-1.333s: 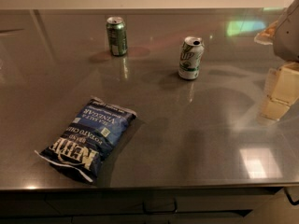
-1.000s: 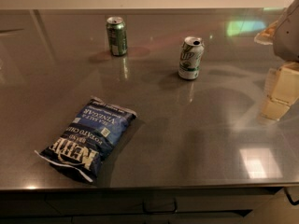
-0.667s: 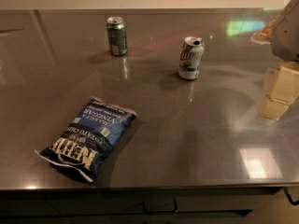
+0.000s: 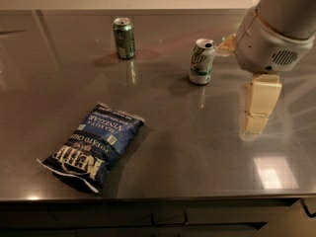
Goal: Pick blue chip bag
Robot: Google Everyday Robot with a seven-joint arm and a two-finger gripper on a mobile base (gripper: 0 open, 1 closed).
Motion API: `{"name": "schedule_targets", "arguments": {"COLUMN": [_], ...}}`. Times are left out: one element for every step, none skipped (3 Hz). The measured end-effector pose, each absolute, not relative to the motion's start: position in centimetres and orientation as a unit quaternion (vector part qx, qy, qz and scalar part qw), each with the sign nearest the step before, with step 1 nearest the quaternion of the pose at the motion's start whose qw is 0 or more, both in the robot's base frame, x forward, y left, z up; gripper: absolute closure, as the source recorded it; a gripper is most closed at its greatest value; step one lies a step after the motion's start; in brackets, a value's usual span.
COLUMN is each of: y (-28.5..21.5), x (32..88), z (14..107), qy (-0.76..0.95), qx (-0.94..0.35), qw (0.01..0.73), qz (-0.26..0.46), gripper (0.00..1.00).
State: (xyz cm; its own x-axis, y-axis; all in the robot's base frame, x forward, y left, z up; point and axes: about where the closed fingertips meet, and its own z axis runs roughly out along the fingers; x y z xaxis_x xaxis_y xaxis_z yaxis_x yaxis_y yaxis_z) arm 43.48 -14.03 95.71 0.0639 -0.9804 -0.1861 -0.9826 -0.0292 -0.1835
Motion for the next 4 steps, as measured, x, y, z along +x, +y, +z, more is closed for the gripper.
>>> {"name": "schedule_targets", "arguments": {"y": [-9.0, -3.9, 0.9, 4.9], "x": [42.7, 41.7, 40.7, 39.9], "z": [94.0, 92.3, 91.0, 89.7], "qy": [0.624, 0.562, 0.503, 0.442], "qx": [-0.773, -0.82, -0.857, -0.89], "qw": [0.114, 0.098, 0.087, 0.072], "qz": [0.025, 0.044, 0.065, 0.085], "gripper": [0.0, 0.0, 0.0, 0.0]}}
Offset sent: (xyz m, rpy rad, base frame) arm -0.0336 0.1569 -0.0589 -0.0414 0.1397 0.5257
